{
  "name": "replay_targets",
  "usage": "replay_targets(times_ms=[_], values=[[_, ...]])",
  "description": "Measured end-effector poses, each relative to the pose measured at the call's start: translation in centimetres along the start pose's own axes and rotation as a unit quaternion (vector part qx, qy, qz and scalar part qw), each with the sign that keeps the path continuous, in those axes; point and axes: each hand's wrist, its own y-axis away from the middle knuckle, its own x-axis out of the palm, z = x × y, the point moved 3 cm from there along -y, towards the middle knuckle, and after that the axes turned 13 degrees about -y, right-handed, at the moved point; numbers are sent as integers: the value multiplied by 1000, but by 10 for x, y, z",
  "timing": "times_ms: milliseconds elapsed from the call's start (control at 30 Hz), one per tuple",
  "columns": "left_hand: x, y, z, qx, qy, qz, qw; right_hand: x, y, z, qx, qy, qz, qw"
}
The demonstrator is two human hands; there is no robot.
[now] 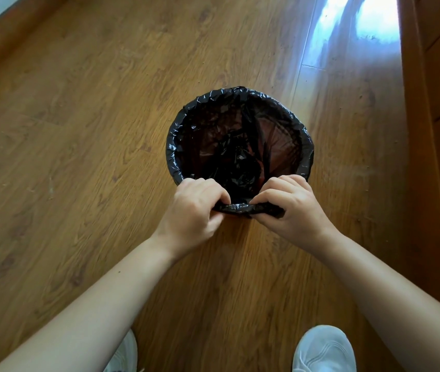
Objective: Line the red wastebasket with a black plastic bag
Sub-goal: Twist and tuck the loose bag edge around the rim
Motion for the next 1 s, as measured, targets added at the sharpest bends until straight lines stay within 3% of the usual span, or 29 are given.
replay_targets(times_ms=[533, 1000], values=[[1, 0, -12, 7, -38, -9, 999, 12, -4, -2, 15, 28, -86, 996], [1, 2, -3, -1, -23, -6, 1000, -2, 2, 18, -15, 30, -36, 999]])
